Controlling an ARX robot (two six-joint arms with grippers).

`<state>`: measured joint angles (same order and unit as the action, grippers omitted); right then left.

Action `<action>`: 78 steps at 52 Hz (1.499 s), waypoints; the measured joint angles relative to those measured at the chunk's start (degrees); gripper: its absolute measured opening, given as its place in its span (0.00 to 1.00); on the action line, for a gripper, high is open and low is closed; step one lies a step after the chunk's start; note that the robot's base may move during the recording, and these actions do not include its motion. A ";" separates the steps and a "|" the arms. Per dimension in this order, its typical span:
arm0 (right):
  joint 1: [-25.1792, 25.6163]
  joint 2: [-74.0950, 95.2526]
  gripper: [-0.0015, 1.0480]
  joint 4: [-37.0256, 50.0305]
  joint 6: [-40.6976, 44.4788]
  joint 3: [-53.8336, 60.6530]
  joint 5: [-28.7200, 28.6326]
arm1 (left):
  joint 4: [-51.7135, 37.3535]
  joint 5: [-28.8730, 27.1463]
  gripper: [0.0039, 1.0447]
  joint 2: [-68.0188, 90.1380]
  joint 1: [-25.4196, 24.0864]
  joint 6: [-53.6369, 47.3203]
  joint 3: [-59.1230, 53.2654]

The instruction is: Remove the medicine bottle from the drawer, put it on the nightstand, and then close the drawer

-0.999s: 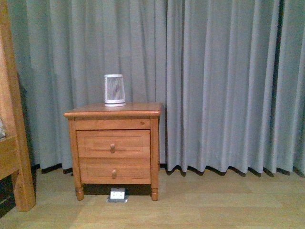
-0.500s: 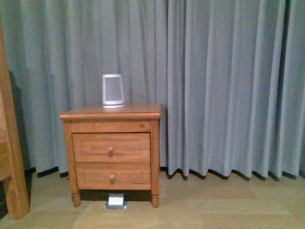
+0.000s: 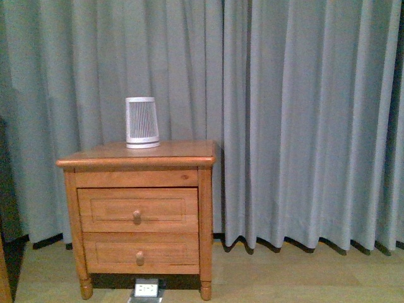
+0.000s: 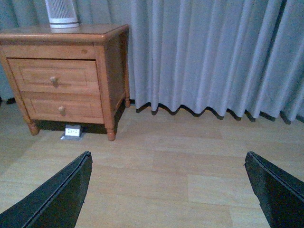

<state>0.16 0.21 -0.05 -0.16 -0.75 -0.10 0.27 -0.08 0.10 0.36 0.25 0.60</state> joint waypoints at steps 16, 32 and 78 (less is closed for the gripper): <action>0.00 0.00 0.93 0.00 0.02 -0.02 -0.04 | 0.00 0.02 0.94 0.00 0.00 0.00 0.00; -0.02 0.00 0.93 0.00 0.00 -0.02 0.00 | 0.00 0.07 0.94 0.02 -0.02 0.00 0.00; -0.02 0.00 0.93 0.00 0.00 -0.02 -0.04 | -47.34 -7.54 0.94 89.57 0.90 4.02 33.88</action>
<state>0.14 0.21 -0.05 -0.16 -0.78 -0.14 -47.07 -7.62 89.67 1.26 4.27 34.48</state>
